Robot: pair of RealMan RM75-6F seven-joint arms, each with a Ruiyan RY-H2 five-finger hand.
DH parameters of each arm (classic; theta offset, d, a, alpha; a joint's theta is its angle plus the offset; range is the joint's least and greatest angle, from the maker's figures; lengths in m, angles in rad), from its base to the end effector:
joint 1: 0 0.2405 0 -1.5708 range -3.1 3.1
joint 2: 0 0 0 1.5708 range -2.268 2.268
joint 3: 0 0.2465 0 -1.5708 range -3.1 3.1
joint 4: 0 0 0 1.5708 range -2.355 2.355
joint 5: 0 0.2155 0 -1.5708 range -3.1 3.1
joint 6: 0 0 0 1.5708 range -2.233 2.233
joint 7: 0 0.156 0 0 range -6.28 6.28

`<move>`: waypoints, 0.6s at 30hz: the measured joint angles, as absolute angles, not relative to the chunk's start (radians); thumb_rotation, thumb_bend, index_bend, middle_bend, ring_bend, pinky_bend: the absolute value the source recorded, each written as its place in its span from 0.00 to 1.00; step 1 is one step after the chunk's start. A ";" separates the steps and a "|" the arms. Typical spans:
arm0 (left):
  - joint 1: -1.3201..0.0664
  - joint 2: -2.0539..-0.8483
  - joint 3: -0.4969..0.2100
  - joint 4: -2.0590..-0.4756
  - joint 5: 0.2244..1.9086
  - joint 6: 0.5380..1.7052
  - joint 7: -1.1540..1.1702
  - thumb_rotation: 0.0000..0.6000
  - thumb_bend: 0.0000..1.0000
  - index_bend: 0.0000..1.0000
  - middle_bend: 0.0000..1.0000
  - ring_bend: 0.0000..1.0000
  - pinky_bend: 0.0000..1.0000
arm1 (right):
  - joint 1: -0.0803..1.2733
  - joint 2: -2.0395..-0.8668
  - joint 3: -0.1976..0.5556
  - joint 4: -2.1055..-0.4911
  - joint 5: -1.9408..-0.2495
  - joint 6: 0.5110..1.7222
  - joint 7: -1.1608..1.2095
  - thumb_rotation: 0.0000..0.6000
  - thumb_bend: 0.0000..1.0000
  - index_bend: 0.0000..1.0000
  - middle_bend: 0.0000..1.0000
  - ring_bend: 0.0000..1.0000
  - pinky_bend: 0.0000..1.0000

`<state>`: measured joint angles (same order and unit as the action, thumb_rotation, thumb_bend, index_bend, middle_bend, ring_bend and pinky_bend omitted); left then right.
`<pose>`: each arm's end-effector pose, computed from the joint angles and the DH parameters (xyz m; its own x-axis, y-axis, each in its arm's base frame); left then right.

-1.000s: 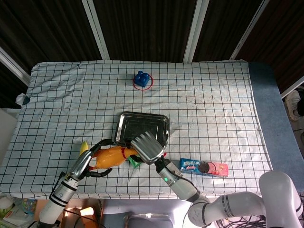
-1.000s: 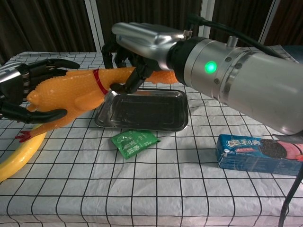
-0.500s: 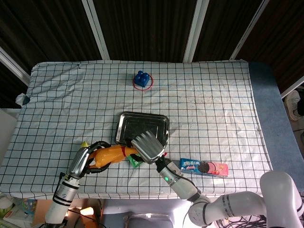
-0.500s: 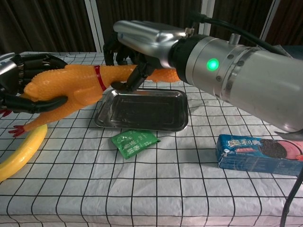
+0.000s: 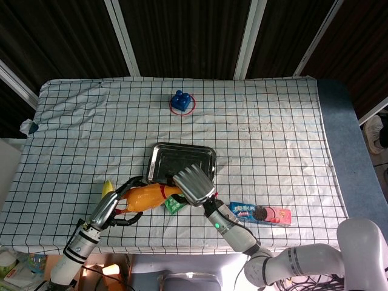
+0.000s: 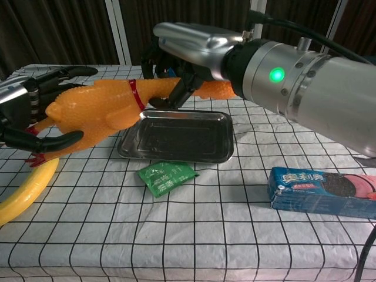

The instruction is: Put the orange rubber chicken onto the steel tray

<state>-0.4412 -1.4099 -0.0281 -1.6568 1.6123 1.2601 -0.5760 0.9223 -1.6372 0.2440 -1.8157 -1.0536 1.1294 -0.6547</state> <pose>-0.1652 0.2502 0.0213 -0.3160 0.4341 0.8436 0.8465 -0.2726 0.4573 0.0128 -0.2963 -0.0277 0.3802 -0.1418 0.9140 -0.7633 -0.6061 0.2235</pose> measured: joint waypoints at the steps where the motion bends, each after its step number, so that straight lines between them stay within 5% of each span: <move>1: -0.442 -1.408 -0.028 -1.649 1.615 1.264 -0.598 1.00 0.24 0.00 0.00 0.00 0.00 | 0.920 -1.632 0.242 -1.816 -1.056 1.129 -0.650 1.00 0.53 0.99 0.76 0.77 0.80; 18: -0.344 -1.326 -0.048 -1.519 1.576 1.437 -0.511 1.00 0.23 0.00 0.00 0.00 0.00 | 0.857 -1.627 0.220 -1.597 -1.139 1.155 -0.470 1.00 0.53 0.99 0.76 0.77 0.80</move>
<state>-0.3439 -1.3260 -0.0484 -1.5194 1.5765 1.4365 -0.5113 0.8568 -1.6274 0.2200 -1.5973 -1.1390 1.1546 -0.4703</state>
